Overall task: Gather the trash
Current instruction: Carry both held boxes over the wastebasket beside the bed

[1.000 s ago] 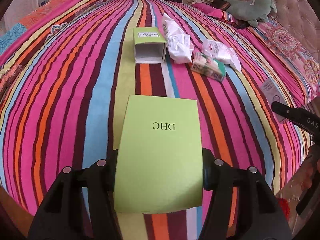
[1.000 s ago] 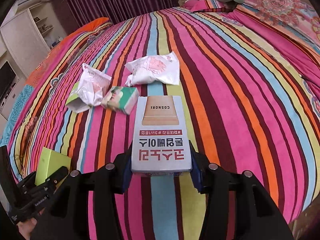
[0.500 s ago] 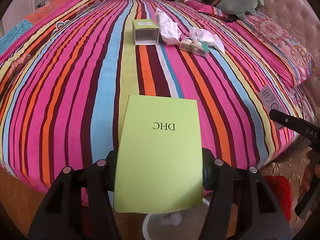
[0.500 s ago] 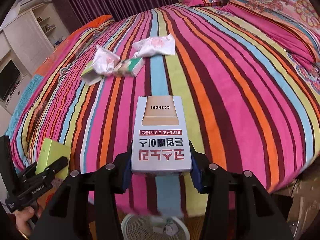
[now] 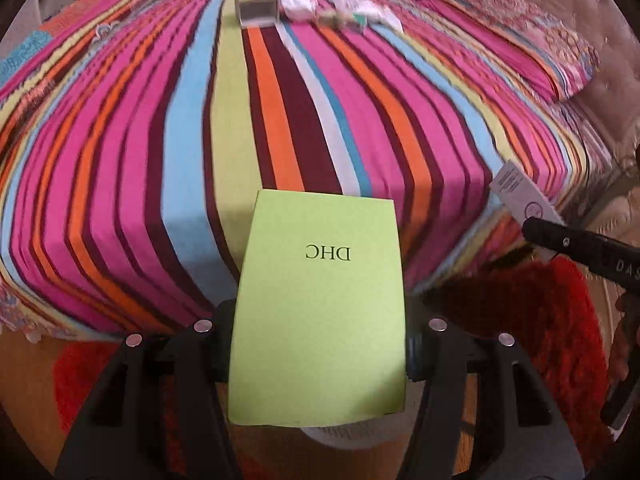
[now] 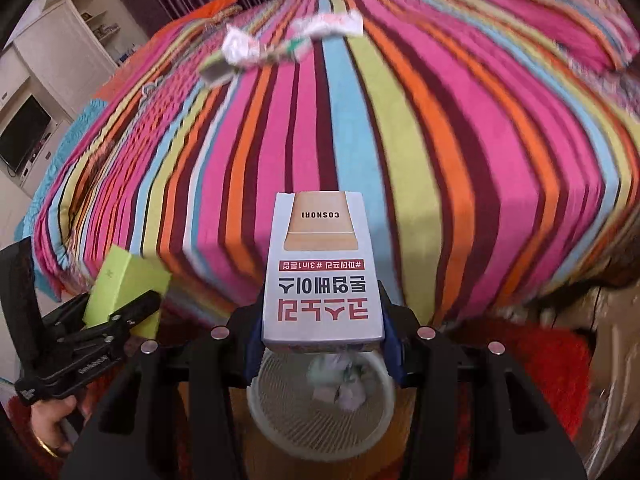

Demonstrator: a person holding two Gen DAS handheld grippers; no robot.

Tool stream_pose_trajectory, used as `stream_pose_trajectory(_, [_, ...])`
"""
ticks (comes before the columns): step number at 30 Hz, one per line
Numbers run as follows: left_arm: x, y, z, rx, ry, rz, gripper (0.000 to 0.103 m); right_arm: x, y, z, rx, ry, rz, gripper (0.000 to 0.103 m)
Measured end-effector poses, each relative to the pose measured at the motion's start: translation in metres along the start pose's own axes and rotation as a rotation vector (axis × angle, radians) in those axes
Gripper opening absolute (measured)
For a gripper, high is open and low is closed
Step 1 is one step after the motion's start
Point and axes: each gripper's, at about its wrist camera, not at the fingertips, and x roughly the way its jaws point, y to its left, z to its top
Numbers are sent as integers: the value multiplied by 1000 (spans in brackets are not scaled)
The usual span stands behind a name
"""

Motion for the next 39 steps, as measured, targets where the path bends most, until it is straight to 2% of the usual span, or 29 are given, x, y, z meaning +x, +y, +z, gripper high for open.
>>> stream_pose_trajectory(5, [21, -9, -24, 10, 91, -20, 57, 23, 2, -30, 29, 113, 20, 46])
stream_pose_trajectory(10, [40, -17, -35, 32, 167, -30, 57, 47, -2, -52, 81, 232, 35, 46])
stream_pose_trajectory(21, [96, -33, -56, 107, 389, 8, 57, 83, -5, -67, 152, 415, 22, 46])
stream_pose_trajectory(28, [129, -33, -65, 87, 520, 14, 57, 119, -14, -82, 244, 553, 31, 46])
stream_pose_trajectory(32, [150, -33, -71, 68, 602, 3, 57, 136, -23, -89, 315, 604, 29, 46])
stream_pose_trajectory(39, [176, -36, -83, 47, 700, -6, 57, 159, -33, -100, 396, 673, 12, 46])
